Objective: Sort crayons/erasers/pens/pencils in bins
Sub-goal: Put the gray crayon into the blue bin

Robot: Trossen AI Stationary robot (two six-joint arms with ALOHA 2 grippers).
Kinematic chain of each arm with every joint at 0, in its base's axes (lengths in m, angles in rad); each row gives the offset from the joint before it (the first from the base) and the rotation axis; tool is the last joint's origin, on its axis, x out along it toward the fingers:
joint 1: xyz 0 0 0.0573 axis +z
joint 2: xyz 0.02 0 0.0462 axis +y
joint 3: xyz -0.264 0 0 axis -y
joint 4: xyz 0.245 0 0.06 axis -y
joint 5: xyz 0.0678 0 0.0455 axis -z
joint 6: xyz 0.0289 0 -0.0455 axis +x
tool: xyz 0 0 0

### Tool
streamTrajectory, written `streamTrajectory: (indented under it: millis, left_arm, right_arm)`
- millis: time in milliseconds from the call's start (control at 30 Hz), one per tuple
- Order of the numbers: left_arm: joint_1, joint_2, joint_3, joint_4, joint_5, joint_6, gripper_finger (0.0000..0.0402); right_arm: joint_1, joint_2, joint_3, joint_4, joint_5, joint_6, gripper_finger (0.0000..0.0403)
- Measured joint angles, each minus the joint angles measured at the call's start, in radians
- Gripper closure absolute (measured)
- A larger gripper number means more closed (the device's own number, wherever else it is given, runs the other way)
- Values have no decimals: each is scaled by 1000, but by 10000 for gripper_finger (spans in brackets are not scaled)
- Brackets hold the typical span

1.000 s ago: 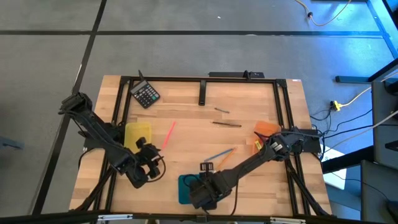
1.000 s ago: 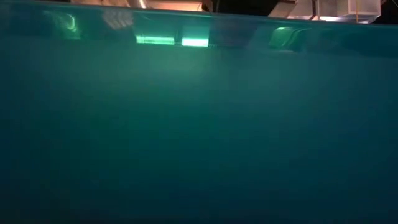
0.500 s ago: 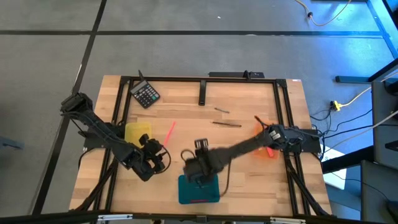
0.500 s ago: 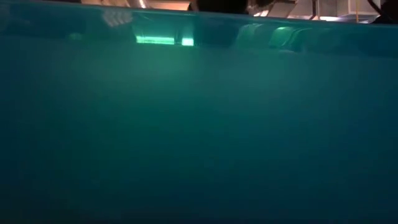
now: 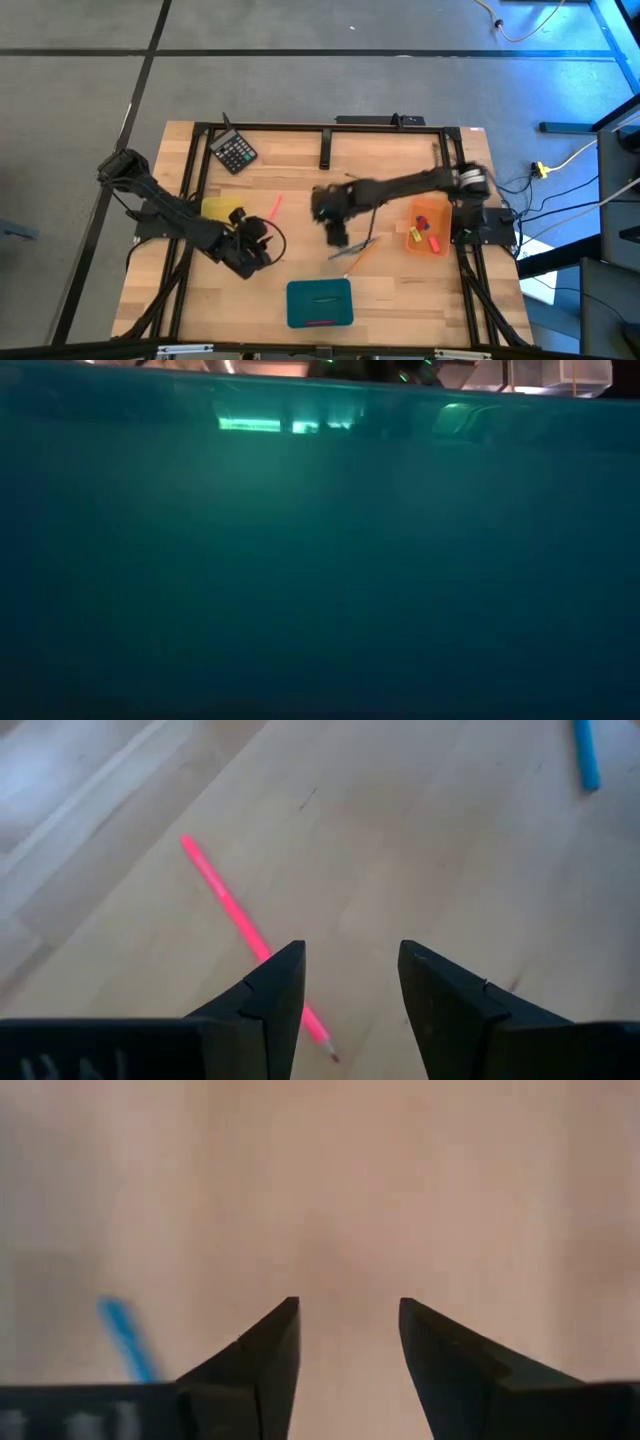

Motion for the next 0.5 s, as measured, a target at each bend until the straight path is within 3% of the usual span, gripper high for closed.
streamTrajectory:
  millis: [233,500]
  left_arm:
    - [97,0,0,0,6,144,246]
    - [220,0,0,26,73,250,246]
  right_arm:
    - [-210,-186,-288,138,58,-20,230]
    - [-349,-201,-389,169,54,-53,230]
